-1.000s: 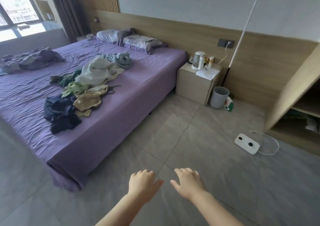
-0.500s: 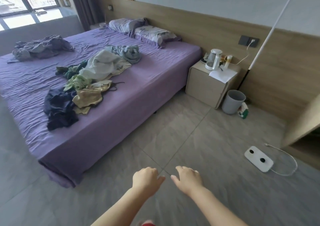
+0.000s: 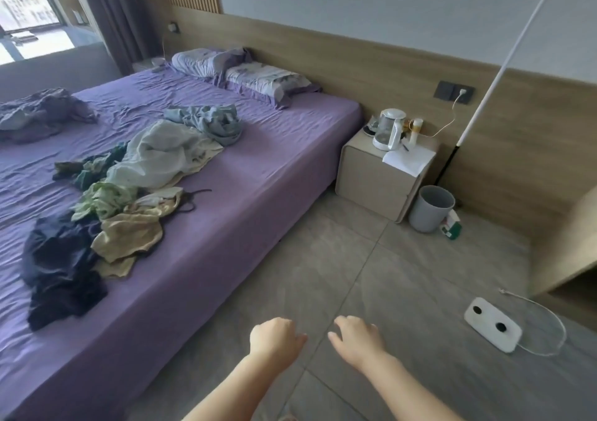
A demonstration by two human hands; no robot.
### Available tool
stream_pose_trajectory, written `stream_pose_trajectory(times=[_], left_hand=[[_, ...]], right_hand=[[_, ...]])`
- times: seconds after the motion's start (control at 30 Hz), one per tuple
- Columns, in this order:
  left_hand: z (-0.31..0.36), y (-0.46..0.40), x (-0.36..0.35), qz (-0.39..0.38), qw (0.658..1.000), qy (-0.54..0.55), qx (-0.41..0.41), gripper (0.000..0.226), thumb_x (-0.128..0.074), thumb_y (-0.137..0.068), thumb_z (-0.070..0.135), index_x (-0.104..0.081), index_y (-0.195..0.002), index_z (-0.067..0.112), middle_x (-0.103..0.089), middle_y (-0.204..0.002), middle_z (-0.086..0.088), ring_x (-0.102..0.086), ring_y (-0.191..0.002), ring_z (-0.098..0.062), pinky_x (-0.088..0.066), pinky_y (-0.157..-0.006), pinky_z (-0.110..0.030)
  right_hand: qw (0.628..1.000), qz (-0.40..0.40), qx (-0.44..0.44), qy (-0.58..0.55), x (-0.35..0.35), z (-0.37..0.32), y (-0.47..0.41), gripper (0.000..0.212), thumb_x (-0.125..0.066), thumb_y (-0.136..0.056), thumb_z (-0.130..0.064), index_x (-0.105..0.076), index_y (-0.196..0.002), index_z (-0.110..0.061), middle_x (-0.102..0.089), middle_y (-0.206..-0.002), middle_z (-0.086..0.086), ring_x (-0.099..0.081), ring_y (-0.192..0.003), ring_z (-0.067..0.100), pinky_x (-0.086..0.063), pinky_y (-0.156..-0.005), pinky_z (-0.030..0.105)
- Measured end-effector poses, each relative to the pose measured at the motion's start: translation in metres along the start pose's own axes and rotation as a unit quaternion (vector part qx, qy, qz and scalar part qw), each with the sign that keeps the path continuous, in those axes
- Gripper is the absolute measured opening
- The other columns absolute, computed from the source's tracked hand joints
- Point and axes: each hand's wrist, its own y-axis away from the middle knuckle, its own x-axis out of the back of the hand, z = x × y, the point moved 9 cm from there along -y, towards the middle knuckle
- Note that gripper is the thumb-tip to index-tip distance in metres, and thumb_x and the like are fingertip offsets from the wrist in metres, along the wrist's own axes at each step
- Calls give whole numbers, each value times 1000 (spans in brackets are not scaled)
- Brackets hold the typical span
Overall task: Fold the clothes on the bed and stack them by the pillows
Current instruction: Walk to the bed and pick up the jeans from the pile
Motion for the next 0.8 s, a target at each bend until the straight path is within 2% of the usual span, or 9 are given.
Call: stream_pose_trajectory(times=[0.23,0.4,0.8], left_hand=[[8,-58,11,-31,999,-9,-6,37,-41,-85,40,-63,-93,12,-67,-103,-4,-63,-97,-27,-46,-74,-29],[21,-112,25,-47,999,-6,13,33,-41,-82,37,-63,-89,13,-68,-100,-3,-64,-95,-27,-42,-68,-27],[65,-252,110,6,995,24,97,28,-43,-85,34,-63,-92,15,-67,-104,-4,-63,-97,-29,-39,-67,-27]], right_hand=[[997,-12,-40,-68,22,14,-48,32,-42,-93,-38,-59,-114,-22,-62,-121,1,-58,-111,23,-43,-87,28],[995,-28,-38,-85,39,34,-101,31,-42,-93,-37,-60,-114,-23,-62,-121,1,-57,-111,23,-45,-86,28],[997,-30,71,-8,133,96,-265,29,-40,-94,-35,-59,-114,-24,-61,-121,-1,-57,-110,21,-44,-84,28]])
